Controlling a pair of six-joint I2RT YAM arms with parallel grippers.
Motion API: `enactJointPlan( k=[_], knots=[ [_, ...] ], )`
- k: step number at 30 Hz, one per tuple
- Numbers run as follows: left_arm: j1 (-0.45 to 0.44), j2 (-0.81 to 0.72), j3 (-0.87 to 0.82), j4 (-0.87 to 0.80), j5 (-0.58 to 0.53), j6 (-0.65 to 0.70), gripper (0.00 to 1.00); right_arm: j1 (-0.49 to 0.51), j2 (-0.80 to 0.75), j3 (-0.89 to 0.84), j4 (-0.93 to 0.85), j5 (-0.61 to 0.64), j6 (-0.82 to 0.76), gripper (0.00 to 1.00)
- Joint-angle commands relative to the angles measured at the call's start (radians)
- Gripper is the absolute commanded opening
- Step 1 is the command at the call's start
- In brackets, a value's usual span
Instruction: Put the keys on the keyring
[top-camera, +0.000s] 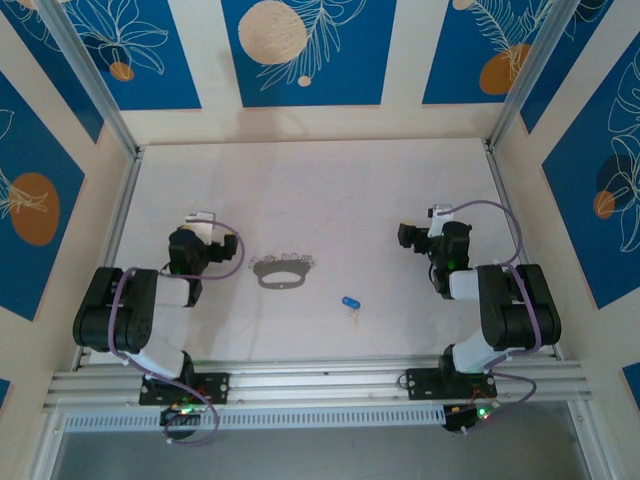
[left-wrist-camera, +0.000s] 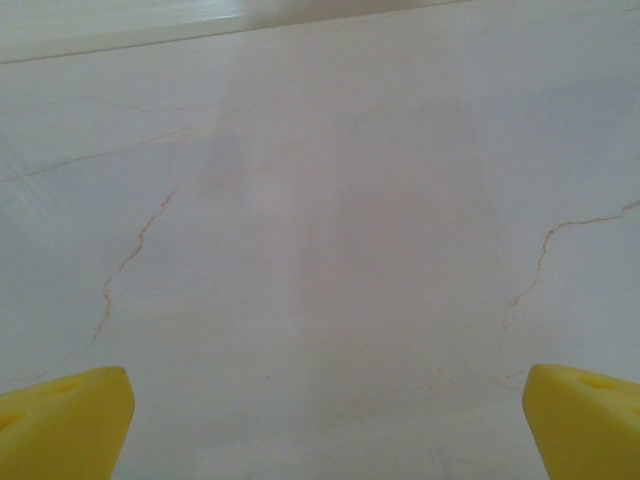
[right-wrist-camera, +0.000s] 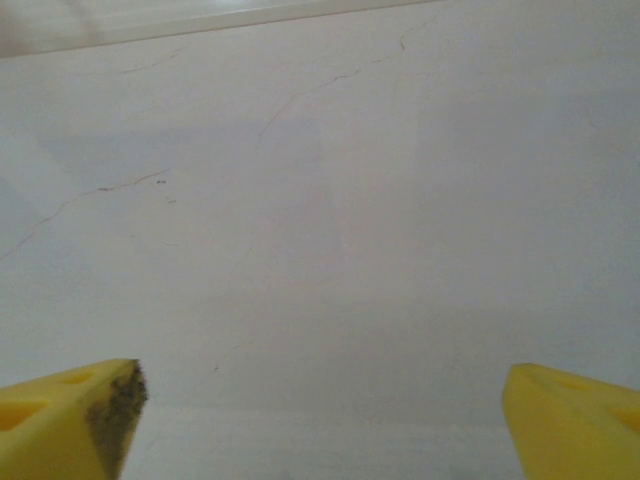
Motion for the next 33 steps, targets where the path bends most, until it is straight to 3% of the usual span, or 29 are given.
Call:
enactJointPlan(
  k=[1,6,8,12,17,22,33],
  knots=[
    [0.018,-0.03,-0.011,0.043,0.02,-0.013,1.0,0.001,-0.067,0.03,-0.055,0.035,-0.002,0.9],
    [0.017,-0.165,0.057,-0.195,-0.047,-0.03,1.0,-0.006,-0.247,0.191,-0.511,0.011,0.144,0.9],
    [0.016,-0.214,0.094,-0.288,-0.047,-0.033,1.0,-0.011,-0.28,0.244,-0.623,-0.012,0.216,0.92],
    [0.015,-0.318,0.149,-0.413,-0.017,-0.173,0.98,-0.015,-0.334,0.309,-0.749,-0.101,0.305,0.94],
    [-0.02,-0.407,0.178,-0.497,0.076,-0.388,0.92,0.029,-0.369,0.35,-0.838,-0.258,0.335,0.9],
    [-0.114,-0.446,0.166,-0.549,0.105,-0.479,0.91,0.145,-0.324,0.352,-0.877,-0.3,0.362,0.86],
    [-0.372,-0.418,0.139,-0.628,0.089,-0.559,0.89,0.42,0.036,0.452,-0.802,-0.41,0.341,0.74]
  ],
)
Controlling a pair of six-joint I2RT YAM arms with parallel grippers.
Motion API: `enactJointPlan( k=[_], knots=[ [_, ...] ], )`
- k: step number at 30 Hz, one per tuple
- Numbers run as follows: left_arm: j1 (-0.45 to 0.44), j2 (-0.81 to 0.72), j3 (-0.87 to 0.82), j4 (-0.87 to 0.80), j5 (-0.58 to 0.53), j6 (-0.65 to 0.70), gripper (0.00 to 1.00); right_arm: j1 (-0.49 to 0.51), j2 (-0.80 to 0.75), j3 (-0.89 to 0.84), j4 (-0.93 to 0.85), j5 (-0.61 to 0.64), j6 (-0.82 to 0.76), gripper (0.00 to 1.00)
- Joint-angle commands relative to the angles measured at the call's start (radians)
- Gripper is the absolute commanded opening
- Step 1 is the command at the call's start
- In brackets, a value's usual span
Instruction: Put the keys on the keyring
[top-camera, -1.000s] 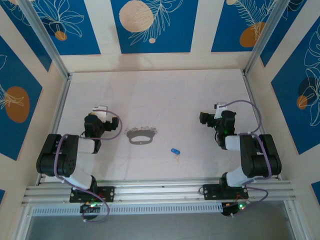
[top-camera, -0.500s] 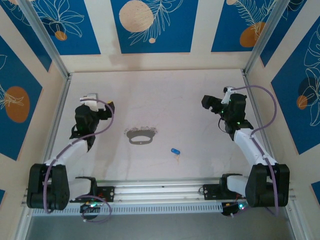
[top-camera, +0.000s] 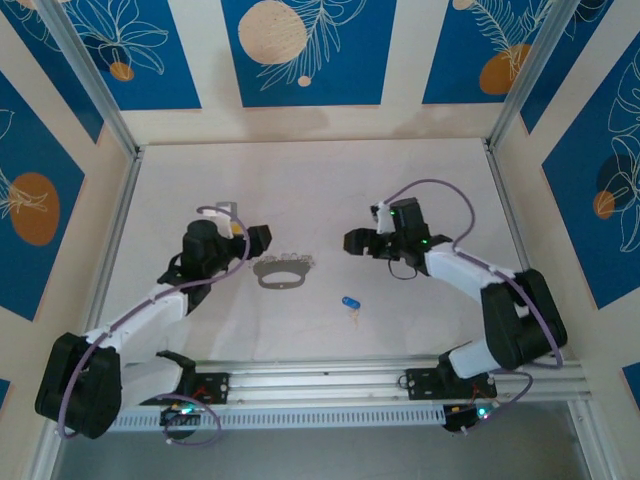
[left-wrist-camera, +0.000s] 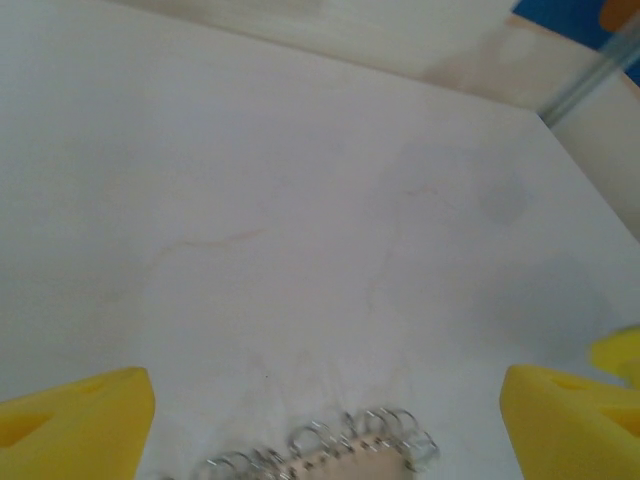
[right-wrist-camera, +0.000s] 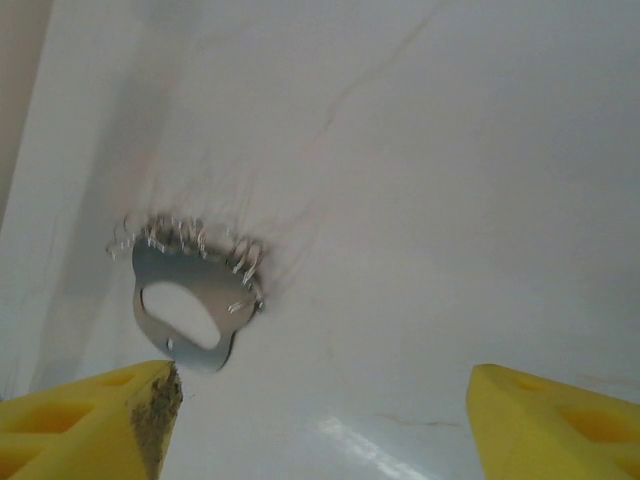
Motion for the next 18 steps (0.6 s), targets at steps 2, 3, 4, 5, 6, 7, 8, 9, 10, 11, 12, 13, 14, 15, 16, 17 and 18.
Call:
enactJointPlan(
  k=[2,3,4,5,6,7,8,9,10,11,12,13,14,15,16,17,18],
  knots=[
    [-0.052,0.023,-0.018,-0.03,-0.021,-0.068,0.89,0.058,0.153,0.126,0.01,-0.099,-0.023,0.72],
    [-0.058,0.03,-0.018,-0.03,-0.024,-0.081,0.89,0.066,0.191,0.156,0.002,-0.11,-0.03,0.71],
    [-0.058,0.038,-0.017,-0.034,-0.024,-0.093,0.89,0.074,0.221,0.179,-0.002,-0.121,-0.036,0.69],
    [-0.059,0.047,-0.01,-0.043,-0.028,-0.103,0.89,0.082,0.252,0.202,-0.006,-0.128,-0.041,0.69],
    [-0.06,0.055,-0.006,-0.051,-0.034,-0.11,0.89,0.089,0.278,0.221,-0.001,-0.132,-0.041,0.68],
    [-0.06,0.063,-0.002,-0.051,-0.042,-0.119,0.89,0.093,0.301,0.238,0.001,-0.137,-0.04,0.68],
    [-0.06,0.07,0.001,-0.046,-0.044,-0.124,0.89,0.097,0.327,0.258,0.003,-0.147,-0.038,0.66],
    [-0.061,0.076,0.006,-0.047,-0.048,-0.128,0.89,0.102,0.349,0.275,0.004,-0.154,-0.033,0.65],
    [-0.06,0.079,0.011,-0.052,-0.055,-0.132,0.89,0.106,0.366,0.288,0.005,-0.158,-0.029,0.65],
    [-0.06,0.081,0.017,-0.053,-0.061,-0.134,0.89,0.111,0.383,0.299,0.009,-0.165,-0.025,0.64],
    [-0.06,0.084,0.019,-0.049,-0.064,-0.136,0.9,0.116,0.396,0.308,0.012,-0.169,-0.021,0.63],
    [-0.06,0.085,0.021,-0.045,-0.067,-0.139,0.9,0.121,0.407,0.315,0.012,-0.172,-0.018,0.63],
    [-0.06,0.086,0.022,-0.041,-0.07,-0.142,0.9,0.127,0.417,0.323,0.011,-0.173,-0.018,0.62],
    [-0.059,0.089,0.024,-0.037,-0.07,-0.145,0.9,0.133,0.427,0.327,0.01,-0.173,-0.015,0.62],
    [-0.06,0.091,0.026,-0.035,-0.072,-0.144,0.9,0.138,0.432,0.33,0.01,-0.173,-0.014,0.62],
    [-0.06,0.095,0.03,-0.036,-0.075,-0.145,0.9,0.141,0.441,0.33,0.008,-0.171,-0.013,0.61],
    [-0.06,0.098,0.033,-0.035,-0.074,-0.143,0.9,0.145,0.444,0.327,0.007,-0.172,-0.012,0.61]
  ],
)
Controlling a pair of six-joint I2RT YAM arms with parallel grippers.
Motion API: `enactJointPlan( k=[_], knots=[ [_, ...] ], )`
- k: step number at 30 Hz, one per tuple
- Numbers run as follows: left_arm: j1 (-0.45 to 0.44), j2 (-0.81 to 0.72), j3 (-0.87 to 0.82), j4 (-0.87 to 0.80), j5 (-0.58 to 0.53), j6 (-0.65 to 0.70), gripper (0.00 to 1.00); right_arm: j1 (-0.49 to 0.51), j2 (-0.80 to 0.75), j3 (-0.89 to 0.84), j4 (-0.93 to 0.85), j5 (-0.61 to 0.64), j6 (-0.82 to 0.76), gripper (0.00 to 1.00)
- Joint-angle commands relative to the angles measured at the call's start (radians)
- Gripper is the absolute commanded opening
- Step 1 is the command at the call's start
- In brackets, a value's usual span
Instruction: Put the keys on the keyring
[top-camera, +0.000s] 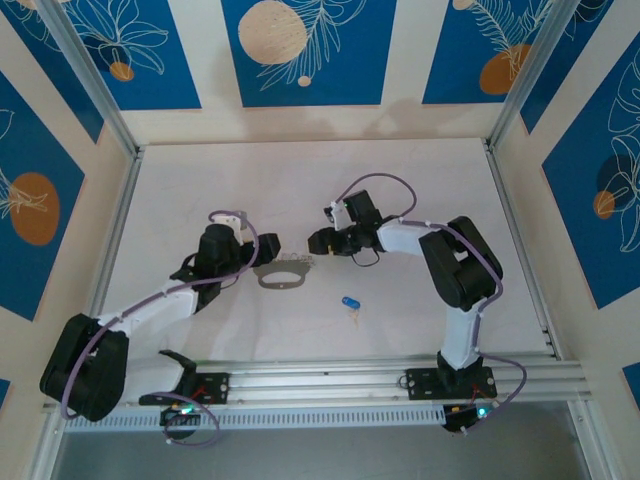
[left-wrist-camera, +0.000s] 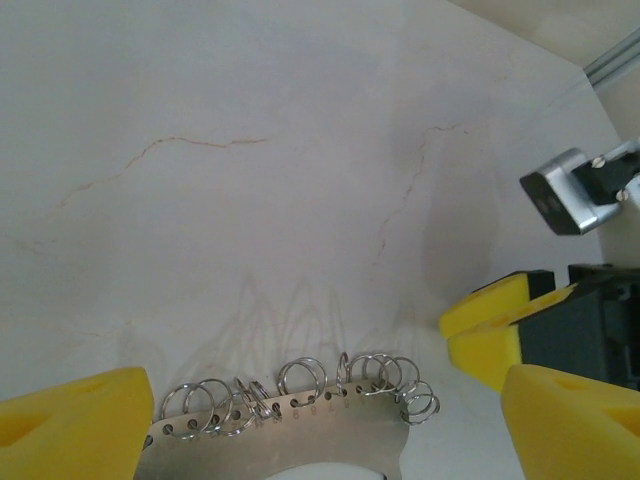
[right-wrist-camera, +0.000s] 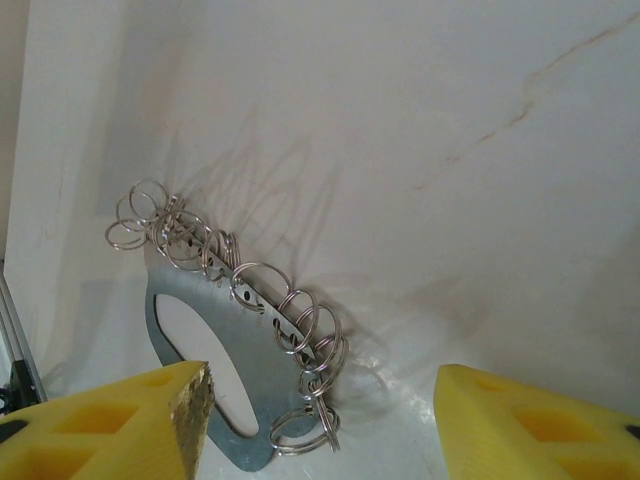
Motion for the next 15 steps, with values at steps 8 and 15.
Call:
enactJointPlan(
  k=[8,15],
  knots=[
    [-0.007,0.033,0.031,0.035,-0.001,-0.028,0.9,0.038,-0.007,-0.045,0.019,-0.051,0.025,0.55],
    [-0.007,0.014,0.018,0.032,-0.003,-0.03,0.91,0.082,-0.044,-0.077,0.01,-0.055,0.029,0.47]
  ],
)
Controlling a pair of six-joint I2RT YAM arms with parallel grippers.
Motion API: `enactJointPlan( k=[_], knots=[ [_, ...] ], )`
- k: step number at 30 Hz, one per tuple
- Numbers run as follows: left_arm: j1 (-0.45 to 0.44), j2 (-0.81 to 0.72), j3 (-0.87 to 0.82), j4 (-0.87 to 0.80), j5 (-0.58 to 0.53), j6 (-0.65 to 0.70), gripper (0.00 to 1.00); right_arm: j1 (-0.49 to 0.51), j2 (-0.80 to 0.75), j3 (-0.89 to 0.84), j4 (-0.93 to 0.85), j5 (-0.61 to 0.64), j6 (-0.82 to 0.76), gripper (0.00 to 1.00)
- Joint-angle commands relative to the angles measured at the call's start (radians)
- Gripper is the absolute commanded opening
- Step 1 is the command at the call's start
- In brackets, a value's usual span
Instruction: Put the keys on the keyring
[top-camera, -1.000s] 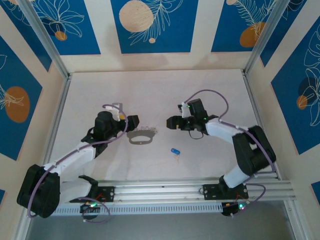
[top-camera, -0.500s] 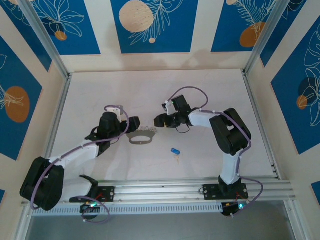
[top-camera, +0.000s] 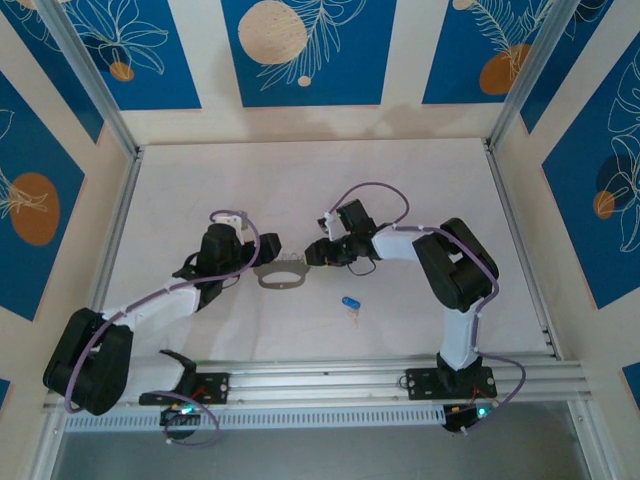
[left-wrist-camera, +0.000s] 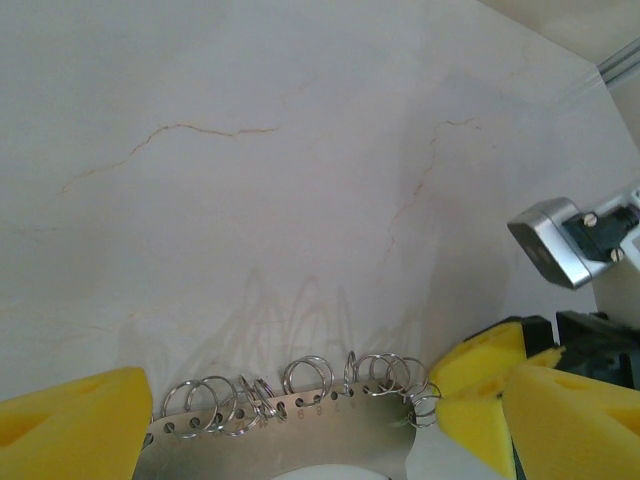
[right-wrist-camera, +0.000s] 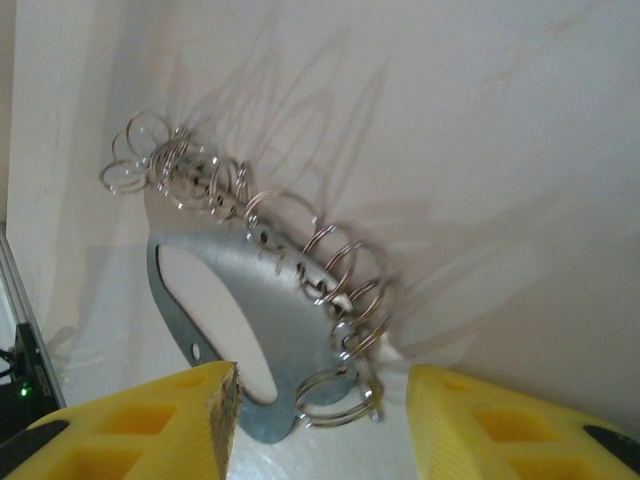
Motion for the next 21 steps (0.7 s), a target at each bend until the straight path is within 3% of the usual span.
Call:
enactJointPlan(
  k=[1,7,21],
  knots=[
    [-0.007,-0.021,0.01,0.024,-0.003,-0.012,0.91,0.033,-0.045,-0.025,-0.018,-0.035,0.01,0.46],
    [-0.007,-0.048,-0.012,0.018,-0.008,-0.012,0.91,0.063,-0.104,-0.052,-0.028,-0.032,0.011,0.42],
    [-0.007,-0.066,-0.007,-0.019,0.031,-0.013,0.91,0.088,-0.178,-0.075,-0.11,0.109,-0.099,0.38]
  ],
)
